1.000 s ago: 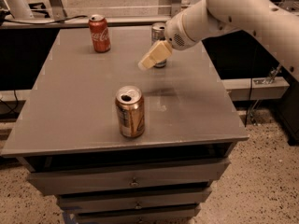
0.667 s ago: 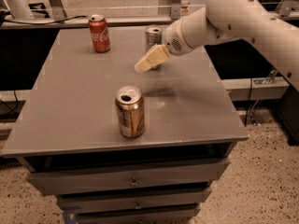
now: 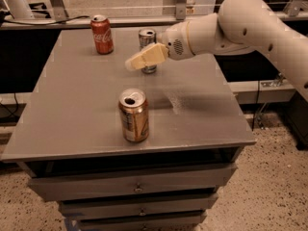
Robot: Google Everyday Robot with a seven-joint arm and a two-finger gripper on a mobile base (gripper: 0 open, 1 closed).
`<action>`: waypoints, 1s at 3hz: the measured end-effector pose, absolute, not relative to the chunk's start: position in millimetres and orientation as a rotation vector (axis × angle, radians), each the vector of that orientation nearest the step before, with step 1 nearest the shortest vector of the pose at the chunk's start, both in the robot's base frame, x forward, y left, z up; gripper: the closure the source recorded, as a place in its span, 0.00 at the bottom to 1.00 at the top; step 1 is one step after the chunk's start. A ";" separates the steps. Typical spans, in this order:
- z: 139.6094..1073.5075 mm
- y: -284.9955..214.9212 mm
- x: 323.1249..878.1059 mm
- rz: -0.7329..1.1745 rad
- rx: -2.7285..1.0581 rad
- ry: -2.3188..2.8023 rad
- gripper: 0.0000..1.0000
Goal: Knock redbull can over
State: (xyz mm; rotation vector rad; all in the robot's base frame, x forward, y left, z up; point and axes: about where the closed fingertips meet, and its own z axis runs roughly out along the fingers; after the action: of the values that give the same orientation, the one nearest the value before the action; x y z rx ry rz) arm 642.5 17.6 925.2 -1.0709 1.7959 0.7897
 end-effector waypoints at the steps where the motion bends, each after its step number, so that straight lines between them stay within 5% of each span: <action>1: 948.2 35.6 624.4 0.910 -1.067 1.712 0.00; 3: 953.2 87.7 581.9 1.142 -1.097 1.632 0.00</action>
Offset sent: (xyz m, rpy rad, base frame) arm -0.0670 0.0679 0.0435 0.2945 0.0781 0.2205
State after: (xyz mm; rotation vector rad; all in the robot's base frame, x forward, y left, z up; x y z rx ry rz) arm 581.9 87.7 953.2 -1.0966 1.6317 1.1423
